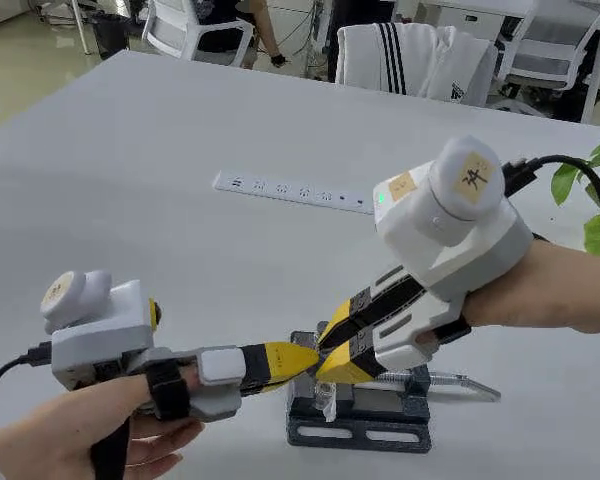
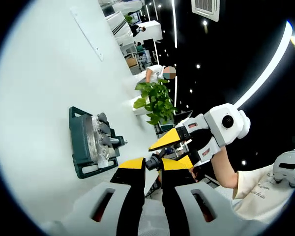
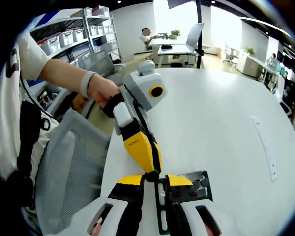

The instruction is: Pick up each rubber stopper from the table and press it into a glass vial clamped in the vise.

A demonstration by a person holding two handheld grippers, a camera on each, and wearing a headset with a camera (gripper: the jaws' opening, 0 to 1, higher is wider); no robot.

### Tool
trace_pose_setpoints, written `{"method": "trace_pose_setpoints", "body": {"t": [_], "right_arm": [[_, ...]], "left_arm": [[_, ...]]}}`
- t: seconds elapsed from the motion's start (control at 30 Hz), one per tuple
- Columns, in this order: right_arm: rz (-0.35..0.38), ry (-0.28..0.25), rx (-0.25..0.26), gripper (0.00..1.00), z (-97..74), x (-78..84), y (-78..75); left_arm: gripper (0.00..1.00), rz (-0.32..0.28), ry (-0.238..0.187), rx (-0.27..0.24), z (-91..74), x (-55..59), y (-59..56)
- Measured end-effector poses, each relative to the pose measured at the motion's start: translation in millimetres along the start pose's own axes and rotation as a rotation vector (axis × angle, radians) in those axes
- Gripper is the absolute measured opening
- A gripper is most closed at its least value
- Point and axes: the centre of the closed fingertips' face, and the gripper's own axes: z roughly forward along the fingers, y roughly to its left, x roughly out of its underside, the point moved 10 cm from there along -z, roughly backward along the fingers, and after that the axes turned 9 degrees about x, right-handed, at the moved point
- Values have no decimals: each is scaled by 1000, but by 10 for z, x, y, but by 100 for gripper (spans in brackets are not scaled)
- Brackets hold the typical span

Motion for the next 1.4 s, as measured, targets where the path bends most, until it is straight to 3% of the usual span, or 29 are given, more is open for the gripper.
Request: {"method": "trace_pose_setpoints", "body": {"t": [0.13, 0.6, 1.4], "right_arm": [[3, 0, -20, 11, 9, -4, 18], [-27, 13, -20, 9, 19, -40, 57], [-35, 14, -9, 7, 18, -77, 66]], "left_arm": [[8, 16, 21, 1, -6, 4, -8], [8, 26, 40, -24, -17, 11, -4], [7, 19, -8, -6, -41, 5, -16]]}}
